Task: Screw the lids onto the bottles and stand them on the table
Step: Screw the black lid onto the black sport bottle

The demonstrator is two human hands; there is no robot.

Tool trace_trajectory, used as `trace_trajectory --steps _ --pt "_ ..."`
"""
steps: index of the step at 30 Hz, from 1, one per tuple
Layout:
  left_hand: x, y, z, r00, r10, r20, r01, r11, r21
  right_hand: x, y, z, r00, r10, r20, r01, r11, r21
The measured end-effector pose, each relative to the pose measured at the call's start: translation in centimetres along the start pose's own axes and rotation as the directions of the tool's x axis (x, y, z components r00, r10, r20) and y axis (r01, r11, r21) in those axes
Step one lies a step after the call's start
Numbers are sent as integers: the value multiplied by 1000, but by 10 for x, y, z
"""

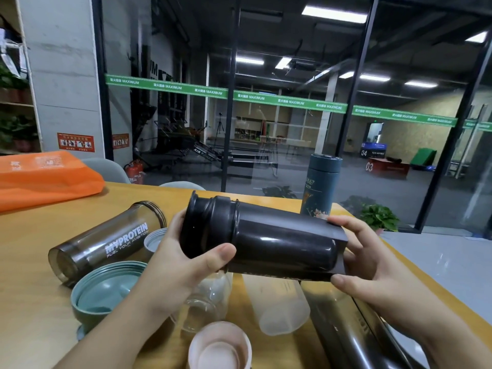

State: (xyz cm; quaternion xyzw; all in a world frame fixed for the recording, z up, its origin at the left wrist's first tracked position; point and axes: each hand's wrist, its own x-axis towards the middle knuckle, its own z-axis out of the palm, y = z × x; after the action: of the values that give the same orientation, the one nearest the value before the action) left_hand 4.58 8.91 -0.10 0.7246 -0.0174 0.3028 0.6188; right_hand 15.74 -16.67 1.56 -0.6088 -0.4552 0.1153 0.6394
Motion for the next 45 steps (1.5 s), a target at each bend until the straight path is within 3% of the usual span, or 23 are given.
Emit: trace_trajectory --steps 4,7,14,17,21,29,35,45 --pt "0 2 -2 1000 3 -3 -4 1000 -28 1 0 2 1000 26 10 -26 1000 11" --pt "1 2 -3 1000 -7 2 7 999 -53 0 -5 4 997 45 -65 -45 999 1" --pt "0 4 -4 998 -8 69 12 998 -60 -1 -11 8 979 52 -197 -95 972 -216" --pt "-1 5 -4 996 0 87 5 999 -50 -1 -10 10 965 49 -258 -109 969 -223" --pt "-1 3 -3 996 -4 88 10 998 -67 -1 -13 14 965 55 -258 -105 977 -186" --pt "1 -3 -6 999 -20 40 24 995 -99 -4 -14 7 988 100 -116 -111 989 -96" --pt "2 -5 -3 1000 -30 4 31 984 -175 -3 -14 3 981 88 -176 -98 994 -49" --pt "1 -6 -6 999 -33 40 39 986 -160 -2 -18 8 982 69 -176 -94 986 -139"
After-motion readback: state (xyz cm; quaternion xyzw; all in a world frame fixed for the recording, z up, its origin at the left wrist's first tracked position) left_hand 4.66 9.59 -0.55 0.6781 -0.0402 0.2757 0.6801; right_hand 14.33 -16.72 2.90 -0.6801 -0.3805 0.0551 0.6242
